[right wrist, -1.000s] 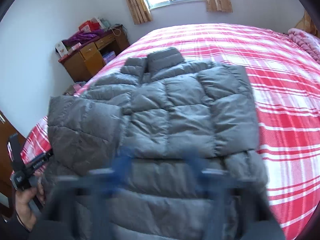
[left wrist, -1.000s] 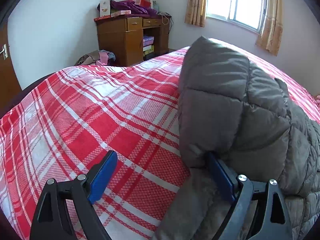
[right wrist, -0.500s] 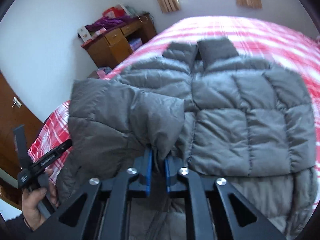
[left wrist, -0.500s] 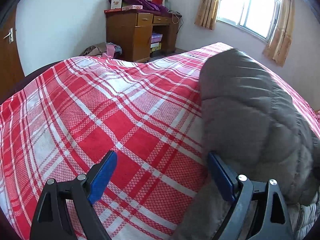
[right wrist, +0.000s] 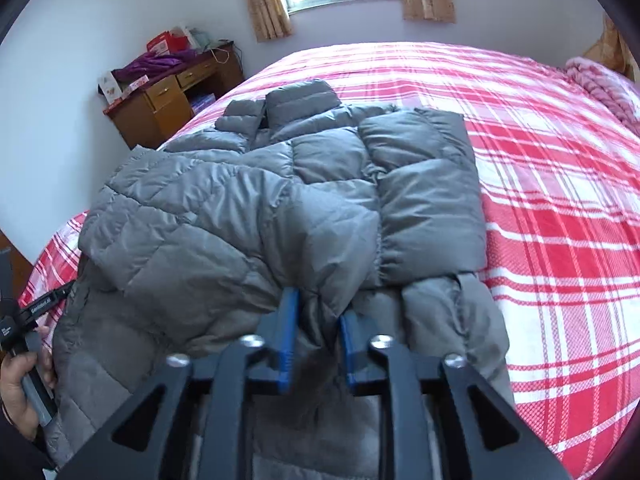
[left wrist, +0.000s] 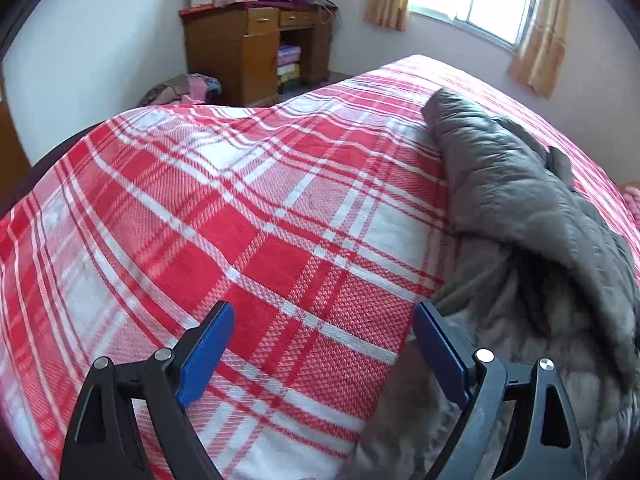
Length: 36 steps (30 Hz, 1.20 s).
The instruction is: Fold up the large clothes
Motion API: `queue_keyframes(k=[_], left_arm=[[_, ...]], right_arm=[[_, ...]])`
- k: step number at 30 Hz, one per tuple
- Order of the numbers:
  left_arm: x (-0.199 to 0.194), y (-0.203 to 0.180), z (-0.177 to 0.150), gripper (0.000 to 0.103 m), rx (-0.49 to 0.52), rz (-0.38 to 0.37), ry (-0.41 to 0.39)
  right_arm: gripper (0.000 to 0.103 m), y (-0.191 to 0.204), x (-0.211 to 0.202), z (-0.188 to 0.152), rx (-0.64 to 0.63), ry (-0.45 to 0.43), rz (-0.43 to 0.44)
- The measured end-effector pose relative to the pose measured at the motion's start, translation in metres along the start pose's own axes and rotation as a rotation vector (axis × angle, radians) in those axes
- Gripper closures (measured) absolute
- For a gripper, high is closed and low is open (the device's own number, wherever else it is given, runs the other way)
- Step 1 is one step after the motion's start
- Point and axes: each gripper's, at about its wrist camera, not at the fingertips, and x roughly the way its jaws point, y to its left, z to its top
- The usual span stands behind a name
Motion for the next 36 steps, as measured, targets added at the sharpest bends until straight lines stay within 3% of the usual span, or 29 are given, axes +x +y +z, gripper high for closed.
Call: queue_keyframes(k=[1, 3, 5, 7, 13, 19, 22, 24, 29, 36], left_arm=[[-0.009, 0.002, 0.008, 0.012, 0.008, -0.001, -0.004], [-0.025, 0.004, 0.023, 0.012, 0.008, -0.011, -0.029], [-0.039, -0.001, 0.04, 0.012, -0.006, -0.044, -0.041], [-0.048, -0.015, 0.056, 0.012, -0.005, -0.087, -0.053], [-0.044, -0.098, 0.088, 0.012, 0.114, -0.144, -0.126], [0.018, -0.152, 0.073, 0.012, 0.187, -0.152, -0.057], [0.048, -0.154, 0.061, 0.012, 0.199, -0.12, -0.01], [0.063, -0.147, 0.053, 0.01, 0.18, -0.145, -0.01], [0.067, -0.142, 0.045, 0.004, 0.17, -0.167, -0.061], [0.074, -0.154, 0.043, 0.001, 0.21, -0.097, -0.041]], right_arm=[[0.025, -0.002, -0.002, 0.001, 0.001, -0.003, -0.011], [0.024, -0.009, -0.015, 0.0, -0.001, -0.047, -0.042], [0.026, -0.017, -0.024, 0.005, -0.002, -0.049, -0.127], [0.033, -0.026, -0.034, 0.012, 0.044, -0.07, -0.137], [0.033, 0.016, -0.041, 0.045, 0.016, -0.122, -0.04], [0.038, 0.053, 0.003, 0.06, -0.013, -0.11, -0.026], [0.039, 0.057, 0.027, 0.053, -0.028, -0.089, -0.062], [0.039, 0.052, 0.04, 0.047, -0.032, -0.07, -0.079], [0.039, 0.041, 0.059, 0.031, -0.05, -0.082, -0.11], [0.039, 0.038, 0.065, 0.028, -0.039, -0.066, -0.113]])
